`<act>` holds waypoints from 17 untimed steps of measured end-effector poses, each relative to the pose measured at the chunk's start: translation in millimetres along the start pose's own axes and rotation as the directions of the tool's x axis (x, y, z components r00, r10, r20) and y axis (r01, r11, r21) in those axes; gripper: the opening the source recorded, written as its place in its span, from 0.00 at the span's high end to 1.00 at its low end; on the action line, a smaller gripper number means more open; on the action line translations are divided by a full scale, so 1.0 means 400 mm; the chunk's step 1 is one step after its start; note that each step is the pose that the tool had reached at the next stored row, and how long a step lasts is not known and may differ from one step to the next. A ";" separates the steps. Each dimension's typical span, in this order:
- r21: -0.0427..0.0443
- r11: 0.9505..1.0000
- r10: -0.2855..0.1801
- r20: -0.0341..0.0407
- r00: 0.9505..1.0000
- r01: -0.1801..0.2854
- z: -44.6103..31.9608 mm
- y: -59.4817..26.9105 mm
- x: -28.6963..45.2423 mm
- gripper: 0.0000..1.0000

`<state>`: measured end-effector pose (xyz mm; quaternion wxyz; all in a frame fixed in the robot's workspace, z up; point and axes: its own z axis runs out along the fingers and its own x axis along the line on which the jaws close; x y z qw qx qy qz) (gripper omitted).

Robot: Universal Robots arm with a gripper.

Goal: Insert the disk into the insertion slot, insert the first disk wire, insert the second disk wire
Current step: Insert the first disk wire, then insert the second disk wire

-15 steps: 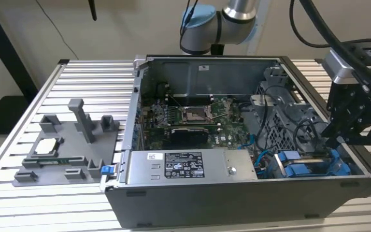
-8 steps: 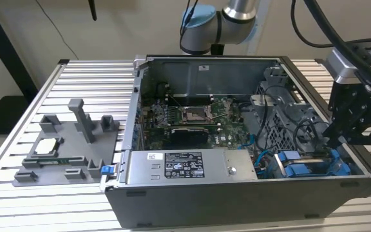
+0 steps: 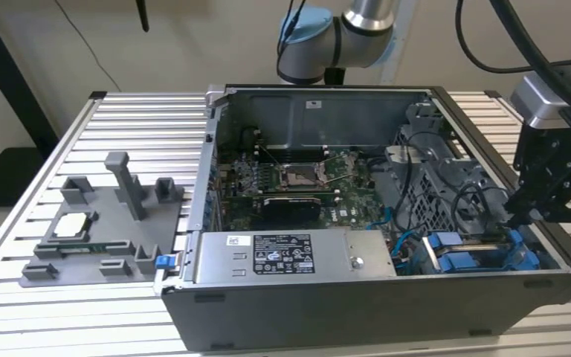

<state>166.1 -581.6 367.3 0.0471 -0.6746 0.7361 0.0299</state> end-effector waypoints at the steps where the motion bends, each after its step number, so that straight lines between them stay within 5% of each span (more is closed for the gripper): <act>1: -0.001 1.000 0.000 0.000 1.000 0.000 0.000 -0.003 0.000 0.00; 10: -0.002 1.000 0.000 0.000 1.000 0.000 0.000 -0.010 -0.001 0.00; 13: -0.011 1.000 0.001 -0.001 1.000 -0.001 0.000 -0.012 -0.001 0.00; 17: -0.013 1.000 0.001 0.002 1.000 -0.001 0.001 -0.019 -0.002 0.00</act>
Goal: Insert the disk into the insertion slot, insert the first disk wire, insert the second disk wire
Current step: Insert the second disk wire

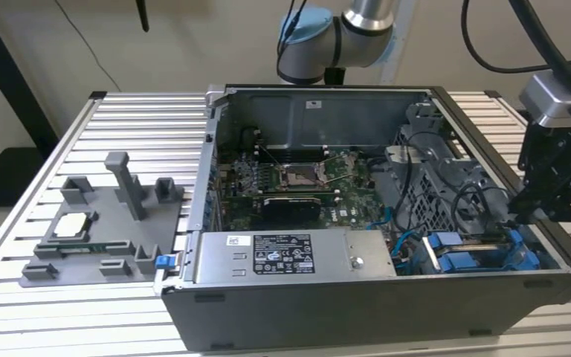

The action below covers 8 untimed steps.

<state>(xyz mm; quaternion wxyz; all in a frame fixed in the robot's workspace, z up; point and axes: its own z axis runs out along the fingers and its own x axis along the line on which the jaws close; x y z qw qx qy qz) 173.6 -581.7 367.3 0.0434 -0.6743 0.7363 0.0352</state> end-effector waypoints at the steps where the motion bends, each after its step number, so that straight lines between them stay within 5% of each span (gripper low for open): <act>1: 0.000 1.000 0.000 0.001 1.000 0.000 0.000 -0.003 0.000 0.00; 5: 0.000 1.000 0.000 0.004 1.000 0.000 0.000 -0.012 -0.003 0.00; 8: -0.001 1.000 0.001 0.014 1.000 -0.001 0.001 -0.013 -0.005 0.00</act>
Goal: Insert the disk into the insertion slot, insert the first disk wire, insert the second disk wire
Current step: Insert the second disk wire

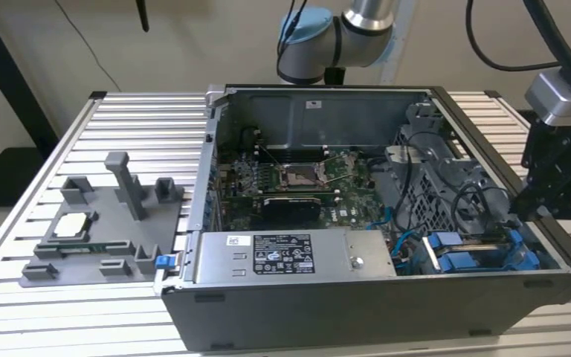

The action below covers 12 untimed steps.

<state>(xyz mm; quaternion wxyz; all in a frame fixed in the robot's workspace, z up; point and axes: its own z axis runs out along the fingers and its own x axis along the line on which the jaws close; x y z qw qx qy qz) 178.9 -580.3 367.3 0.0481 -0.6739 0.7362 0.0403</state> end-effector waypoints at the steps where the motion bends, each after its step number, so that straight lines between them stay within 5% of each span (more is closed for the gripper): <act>1: 0.000 1.000 0.000 0.007 1.000 0.000 0.000 0.000 0.000 0.00; 6: 0.000 1.000 0.001 0.045 0.999 -0.001 0.000 -0.001 -0.003 0.00; 9: -0.001 1.000 0.002 0.060 0.998 -0.002 0.003 -0.008 -0.004 0.00; 12: 0.000 1.000 0.011 0.064 0.998 -0.012 0.010 -0.013 -0.004 0.00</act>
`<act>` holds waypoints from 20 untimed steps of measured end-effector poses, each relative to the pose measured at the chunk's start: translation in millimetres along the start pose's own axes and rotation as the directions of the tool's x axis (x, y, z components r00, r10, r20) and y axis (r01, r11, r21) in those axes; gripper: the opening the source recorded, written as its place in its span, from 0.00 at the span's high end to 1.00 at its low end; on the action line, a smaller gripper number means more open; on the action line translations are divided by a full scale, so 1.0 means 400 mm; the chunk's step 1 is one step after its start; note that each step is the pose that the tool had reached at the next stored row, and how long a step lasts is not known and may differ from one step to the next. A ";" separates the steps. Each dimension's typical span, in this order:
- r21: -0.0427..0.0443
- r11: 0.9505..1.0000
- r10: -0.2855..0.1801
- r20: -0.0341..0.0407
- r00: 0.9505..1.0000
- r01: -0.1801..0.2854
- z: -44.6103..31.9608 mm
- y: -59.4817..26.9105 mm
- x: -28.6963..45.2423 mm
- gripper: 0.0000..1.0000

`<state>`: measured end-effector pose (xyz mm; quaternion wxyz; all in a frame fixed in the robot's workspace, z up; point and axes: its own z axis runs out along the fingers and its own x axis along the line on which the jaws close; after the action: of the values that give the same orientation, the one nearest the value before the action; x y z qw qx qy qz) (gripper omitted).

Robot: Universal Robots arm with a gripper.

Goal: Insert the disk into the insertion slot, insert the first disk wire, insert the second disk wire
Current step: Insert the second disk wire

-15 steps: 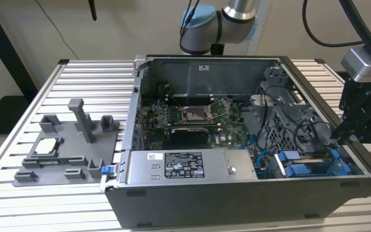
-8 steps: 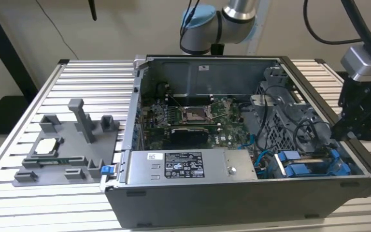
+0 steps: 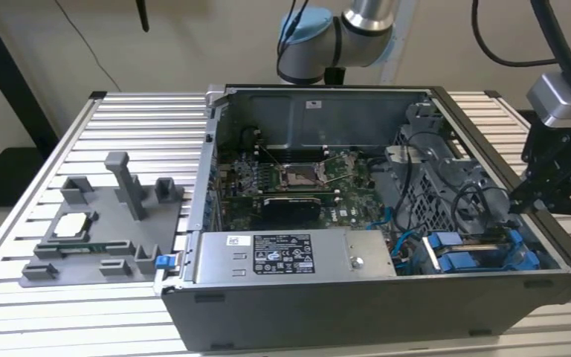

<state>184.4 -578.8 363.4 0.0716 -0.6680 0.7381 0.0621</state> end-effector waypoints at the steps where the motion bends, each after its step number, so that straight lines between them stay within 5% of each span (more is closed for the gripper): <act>1: 0.002 1.000 0.008 0.001 1.000 -0.008 0.003 0.000 0.001 0.00; 4: 0.006 0.999 0.036 0.006 0.999 -0.036 0.006 0.000 0.001 0.00; 5: 0.008 0.999 0.045 0.009 0.999 -0.045 0.007 0.000 0.001 1.00; 9: 0.009 0.998 0.067 0.026 0.997 -0.067 0.008 0.000 0.001 1.00; 16: 0.007 0.998 0.069 0.027 0.997 -0.069 -0.005 0.002 -0.001 1.00; 20: 0.007 0.998 0.069 0.027 0.997 -0.069 -0.022 0.031 -0.001 1.00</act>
<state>171.8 -578.9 372.0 0.0818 -0.6409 0.7600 0.0705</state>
